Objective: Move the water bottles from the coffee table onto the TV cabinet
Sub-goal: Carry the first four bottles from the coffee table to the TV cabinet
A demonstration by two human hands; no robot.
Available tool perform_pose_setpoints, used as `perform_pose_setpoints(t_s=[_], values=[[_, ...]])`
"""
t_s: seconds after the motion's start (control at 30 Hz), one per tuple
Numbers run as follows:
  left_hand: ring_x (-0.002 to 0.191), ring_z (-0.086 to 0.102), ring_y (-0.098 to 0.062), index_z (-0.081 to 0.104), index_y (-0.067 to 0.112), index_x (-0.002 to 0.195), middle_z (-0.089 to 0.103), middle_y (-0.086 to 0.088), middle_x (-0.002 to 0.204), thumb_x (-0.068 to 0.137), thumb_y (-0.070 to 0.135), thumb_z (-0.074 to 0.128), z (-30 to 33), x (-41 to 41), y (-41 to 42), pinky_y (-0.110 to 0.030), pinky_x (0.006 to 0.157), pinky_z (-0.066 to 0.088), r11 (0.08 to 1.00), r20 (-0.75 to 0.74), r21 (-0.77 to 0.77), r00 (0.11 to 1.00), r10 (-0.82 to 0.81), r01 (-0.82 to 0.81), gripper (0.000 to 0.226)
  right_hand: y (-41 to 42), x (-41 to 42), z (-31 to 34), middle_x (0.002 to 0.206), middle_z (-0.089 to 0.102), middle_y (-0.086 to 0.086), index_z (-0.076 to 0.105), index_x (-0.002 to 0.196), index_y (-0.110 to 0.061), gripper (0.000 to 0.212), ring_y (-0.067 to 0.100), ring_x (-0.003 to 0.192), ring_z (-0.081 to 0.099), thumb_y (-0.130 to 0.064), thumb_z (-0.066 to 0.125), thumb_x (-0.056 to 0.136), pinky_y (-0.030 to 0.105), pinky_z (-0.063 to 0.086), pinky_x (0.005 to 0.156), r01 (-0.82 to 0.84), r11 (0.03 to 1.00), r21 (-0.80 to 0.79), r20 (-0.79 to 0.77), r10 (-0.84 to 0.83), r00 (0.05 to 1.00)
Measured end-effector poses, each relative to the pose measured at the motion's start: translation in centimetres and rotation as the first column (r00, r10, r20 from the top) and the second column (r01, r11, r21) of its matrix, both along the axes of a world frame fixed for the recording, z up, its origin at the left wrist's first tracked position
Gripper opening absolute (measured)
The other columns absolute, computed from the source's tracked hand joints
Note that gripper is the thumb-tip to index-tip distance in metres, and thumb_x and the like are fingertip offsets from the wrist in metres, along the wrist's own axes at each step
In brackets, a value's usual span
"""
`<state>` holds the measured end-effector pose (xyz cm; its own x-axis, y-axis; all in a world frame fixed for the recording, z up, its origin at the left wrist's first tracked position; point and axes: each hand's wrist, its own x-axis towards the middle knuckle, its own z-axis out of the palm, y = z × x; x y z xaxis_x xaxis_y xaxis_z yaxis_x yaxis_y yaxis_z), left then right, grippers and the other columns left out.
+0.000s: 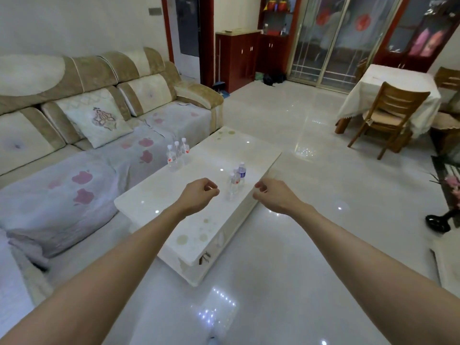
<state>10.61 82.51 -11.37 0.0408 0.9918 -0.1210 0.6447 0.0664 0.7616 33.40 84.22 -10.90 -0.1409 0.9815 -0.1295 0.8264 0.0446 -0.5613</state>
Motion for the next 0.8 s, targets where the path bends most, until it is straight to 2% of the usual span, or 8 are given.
perform_pose_setpoints(t_s=[0.13, 0.3, 0.4, 0.53, 0.63, 0.8], values=[[0.100, 0.064, -0.026, 0.063, 0.010, 0.113, 0.066, -0.010, 0.113, 0.088, 0.026, 0.056, -1.3, 0.5, 10.3, -0.031, 0.078, 0.048, 0.997, 0.003, -0.083, 1.000, -0.002, 0.002, 0.030, 9.9, 0.9, -1.3, 0.120, 0.062, 0.008, 0.059, 0.122, -0.017, 0.046, 0.021, 0.107, 0.058, -0.036, 0.056, 0.081, 0.027, 0.043, 0.084, 0.037, 0.998, -0.050, 0.013, -0.037, 0.999], [0.093, 0.067, -0.026, 0.062, 0.009, 0.111, 0.067, -0.010, 0.106, 0.088, 0.025, 0.055, -2.6, 1.9, 20.9, -0.029, 0.069, 0.046, 0.986, -0.006, -0.166, 1.000, -0.016, 0.015, 0.029, 20.3, 2.5, -3.3, 0.119, 0.063, 0.008, 0.059, 0.121, -0.016, 0.044, 0.022, 0.107, 0.058, -0.034, 0.056, 0.081, 0.028, 0.043, 0.086, 0.041, 0.994, -0.105, 0.023, -0.038, 0.999], [0.096, 0.065, -0.027, 0.063, 0.010, 0.109, 0.068, -0.011, 0.105, 0.087, 0.025, 0.055, -4.4, 3.2, 26.8, -0.032, 0.076, 0.047, 0.982, -0.035, -0.190, 0.999, -0.009, 0.002, 0.027, 26.8, 4.1, -5.1, 0.118, 0.064, 0.008, 0.059, 0.121, -0.016, 0.045, 0.022, 0.108, 0.058, -0.033, 0.054, 0.080, 0.031, 0.045, 0.089, 0.027, 0.991, -0.129, 0.020, -0.025, 0.999], [0.098, 0.064, -0.027, 0.063, 0.011, 0.110, 0.068, -0.011, 0.107, 0.087, 0.025, 0.055, -7.2, 4.7, 34.3, -0.036, 0.084, 0.051, 0.975, -0.079, -0.206, 0.995, 0.065, -0.080, 0.029, 36.0, 6.0, -7.9, 0.120, 0.063, 0.007, 0.058, 0.122, -0.017, 0.043, 0.023, 0.112, 0.056, -0.033, 0.056, 0.082, 0.029, 0.042, 0.087, -0.021, 0.987, -0.157, 0.045, 0.029, 0.999], [0.100, 0.063, -0.028, 0.061, 0.010, 0.112, 0.067, -0.012, 0.109, 0.086, 0.024, 0.056, -9.0, 5.6, 38.0, -0.037, 0.086, 0.050, 0.952, -0.105, -0.262, 0.985, 0.134, -0.157, 0.030, 41.9, 6.4, -9.6, 0.121, 0.062, 0.008, 0.058, 0.122, -0.016, 0.043, 0.024, 0.112, 0.056, -0.035, 0.057, 0.083, 0.034, 0.046, 0.094, -0.098, 0.973, -0.211, 0.056, 0.112, 0.992], [0.101, 0.062, -0.029, 0.059, 0.011, 0.114, 0.067, -0.013, 0.110, 0.085, 0.023, 0.059, -12.9, 6.3, 42.7, -0.038, 0.088, 0.050, 0.897, -0.117, -0.356, 0.965, 0.235, -0.262, 0.031, 49.8, 4.8, -13.1, 0.121, 0.061, 0.009, 0.056, 0.122, -0.015, 0.045, 0.025, 0.109, 0.056, -0.036, 0.057, 0.083, 0.031, 0.042, 0.081, -0.255, 0.920, -0.297, 0.113, 0.299, 0.947]])
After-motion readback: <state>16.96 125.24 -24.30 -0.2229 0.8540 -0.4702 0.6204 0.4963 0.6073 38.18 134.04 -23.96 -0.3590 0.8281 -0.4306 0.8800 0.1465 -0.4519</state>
